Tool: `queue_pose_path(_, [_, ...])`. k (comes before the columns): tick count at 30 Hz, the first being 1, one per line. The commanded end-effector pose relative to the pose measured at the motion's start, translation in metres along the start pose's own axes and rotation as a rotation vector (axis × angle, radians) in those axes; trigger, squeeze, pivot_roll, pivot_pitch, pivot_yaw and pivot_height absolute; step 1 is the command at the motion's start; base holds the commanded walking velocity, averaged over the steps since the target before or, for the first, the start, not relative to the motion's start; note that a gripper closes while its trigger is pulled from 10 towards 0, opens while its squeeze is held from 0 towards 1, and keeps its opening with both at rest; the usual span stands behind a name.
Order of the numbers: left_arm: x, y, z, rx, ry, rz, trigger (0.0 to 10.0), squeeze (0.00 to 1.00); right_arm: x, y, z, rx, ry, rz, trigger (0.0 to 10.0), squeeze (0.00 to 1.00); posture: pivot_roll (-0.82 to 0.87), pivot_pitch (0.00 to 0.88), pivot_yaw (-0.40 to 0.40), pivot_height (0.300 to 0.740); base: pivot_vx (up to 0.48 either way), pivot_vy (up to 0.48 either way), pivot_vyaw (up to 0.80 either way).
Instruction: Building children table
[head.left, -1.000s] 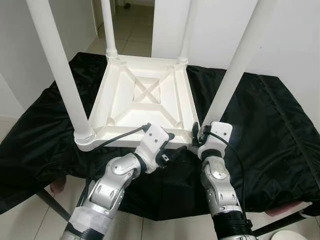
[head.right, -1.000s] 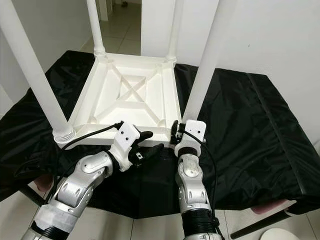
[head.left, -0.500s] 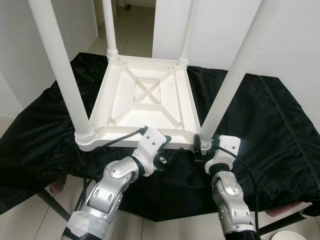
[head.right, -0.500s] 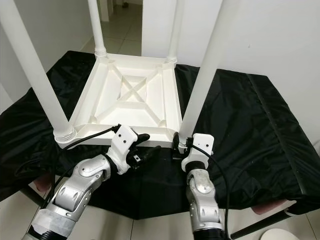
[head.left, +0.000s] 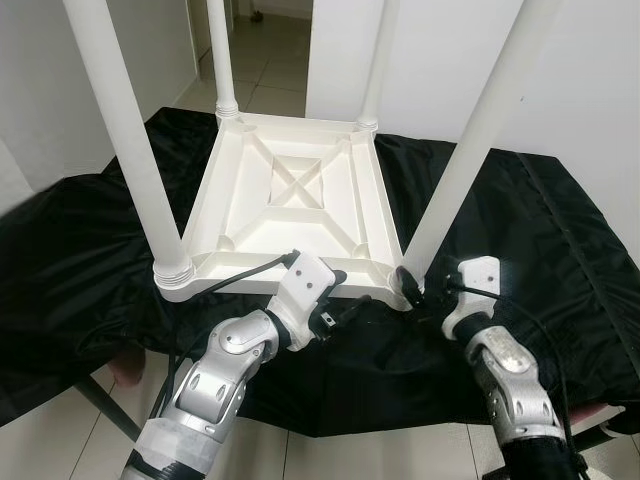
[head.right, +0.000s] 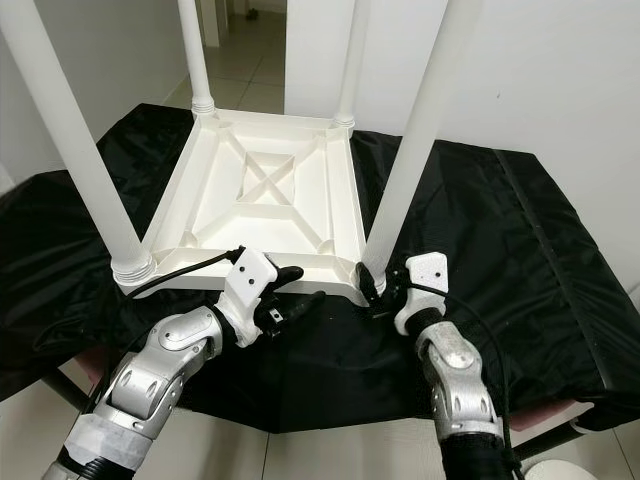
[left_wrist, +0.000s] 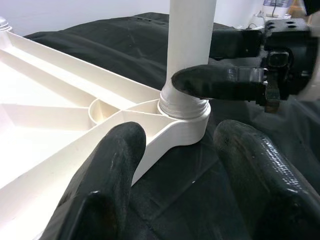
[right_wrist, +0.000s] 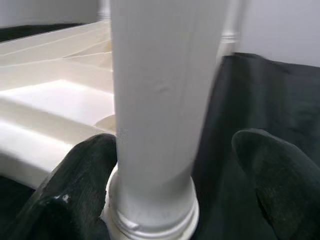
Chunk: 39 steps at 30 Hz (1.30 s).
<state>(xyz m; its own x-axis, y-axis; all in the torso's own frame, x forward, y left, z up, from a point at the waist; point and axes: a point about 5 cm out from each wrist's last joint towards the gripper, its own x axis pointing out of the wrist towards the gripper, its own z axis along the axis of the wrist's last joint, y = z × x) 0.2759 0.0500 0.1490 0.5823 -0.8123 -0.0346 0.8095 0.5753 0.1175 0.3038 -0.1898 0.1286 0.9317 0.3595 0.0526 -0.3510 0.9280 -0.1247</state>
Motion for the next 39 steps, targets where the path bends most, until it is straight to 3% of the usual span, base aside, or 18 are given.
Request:
queue_pose_path(1, [0.003, 0.002, 0.000, 0.011, 0.014, 0.027, 10.0, 0.00, 0.004, 0.002, -0.001, -0.006, 0.003, 0.071, 10.0, 0.00, 0.06, 0.000, -0.046, 0.740, 0.000, 0.000, 0.00])
queue_pose_path(9, [0.002, 0.005, 0.002, 0.021, 0.009, 0.040, 10.0, 0.00, 0.021, 0.010, -0.004, -0.045, 0.064, 0.242, 10.0, 0.00, 0.09, 0.000, -0.051, 0.740, 0.000, 0.000, 0.00])
queue_pose_path(17, [0.001, 0.006, 0.003, 0.022, 0.006, 0.047, 10.0, 0.00, 0.024, 0.012, -0.008, -0.054, 0.093, 0.290, 10.0, 0.00, 0.10, 0.000, -0.055, 0.740, 0.000, 0.000, 0.00])
queue_pose_path(18, [0.001, 0.007, 0.003, 0.023, 0.007, 0.052, 10.0, 0.00, 0.025, 0.012, -0.011, -0.052, 0.106, 0.313, 0.0, 0.00, 0.11, 0.000, -0.058, 0.740, 0.000, 0.000, 0.00])
queue_pose_path(34, [-0.002, 0.008, 0.003, 0.021, 0.009, 0.071, 10.0, 0.00, 0.024, 0.008, -0.023, -0.026, 0.155, 0.366, 0.0, 0.00, 0.12, 0.000, -0.065, 0.740, 0.000, 0.000, 0.00])
queue_pose_path(35, [-0.002, 0.008, 0.003, 0.021, 0.009, 0.071, 10.0, 0.00, 0.024, 0.007, -0.023, -0.021, 0.154, 0.364, 10.0, 0.00, 0.12, 0.000, -0.065, 0.740, 0.000, 0.000, 0.00])
queue_pose_path(39, [-0.002, 0.008, 0.003, 0.020, 0.010, 0.068, 10.0, 0.00, 0.025, 0.006, -0.023, -0.020, 0.147, 0.354, 10.0, 0.00, 0.12, 0.000, -0.063, 0.740, 0.000, 0.000, 0.00])
